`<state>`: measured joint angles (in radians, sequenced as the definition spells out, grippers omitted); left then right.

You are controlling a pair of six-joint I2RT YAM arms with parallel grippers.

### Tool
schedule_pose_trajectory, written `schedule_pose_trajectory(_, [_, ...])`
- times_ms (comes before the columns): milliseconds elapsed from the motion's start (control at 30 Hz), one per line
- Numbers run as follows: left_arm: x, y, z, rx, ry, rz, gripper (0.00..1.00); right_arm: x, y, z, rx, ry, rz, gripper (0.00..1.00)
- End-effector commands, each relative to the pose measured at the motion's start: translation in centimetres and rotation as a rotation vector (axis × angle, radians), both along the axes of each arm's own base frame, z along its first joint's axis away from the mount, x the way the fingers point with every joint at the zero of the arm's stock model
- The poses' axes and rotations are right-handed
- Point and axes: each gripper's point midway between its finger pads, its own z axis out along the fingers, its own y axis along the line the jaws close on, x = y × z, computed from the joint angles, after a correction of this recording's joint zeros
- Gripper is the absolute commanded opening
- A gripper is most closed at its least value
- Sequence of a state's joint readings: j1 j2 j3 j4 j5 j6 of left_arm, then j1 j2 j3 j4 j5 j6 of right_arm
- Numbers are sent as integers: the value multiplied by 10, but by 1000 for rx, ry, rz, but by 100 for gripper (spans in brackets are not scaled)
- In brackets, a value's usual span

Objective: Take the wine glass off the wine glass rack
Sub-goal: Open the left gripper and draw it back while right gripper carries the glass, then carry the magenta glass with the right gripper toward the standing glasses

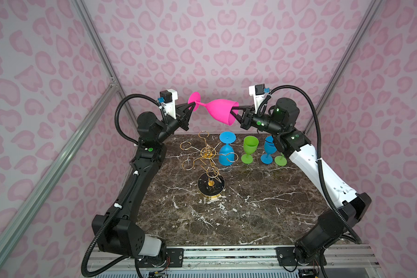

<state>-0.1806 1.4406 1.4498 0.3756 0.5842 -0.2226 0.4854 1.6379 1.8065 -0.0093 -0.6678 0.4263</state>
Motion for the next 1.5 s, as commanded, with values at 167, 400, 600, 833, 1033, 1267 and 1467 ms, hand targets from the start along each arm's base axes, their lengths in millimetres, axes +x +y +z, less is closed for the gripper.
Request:
schedule_pose_trajectory(167, [-8,4,14,-7,-51,20,40,-16,-12,21,8,-42,-19,0])
schedule_pose_trajectory(400, [-15,12,13,31,-88,87,77,-22,-61,36,-8,-77,-163,0])
schedule_pose_trajectory(600, [-19,38,21,-18,-96,228,90,-42,-119,20,-127,-57,-337,0])
schedule_pose_trajectory(833, [-20,72,28,-204,12,266,97,-81,-190,-8,-267,12,-551,0])
schedule_pose_trajectory(1033, [-29,92,11,-254,108,251,97,-108,-232,-37,-380,118,-683,0])
schedule_pose_trajectory(1267, [-55,112,5,-269,64,352,97,-115,-252,-98,-572,324,-727,0])
schedule_pose_trajectory(1467, [-67,118,1,-246,55,399,97,-105,-240,-159,-673,518,-620,0])
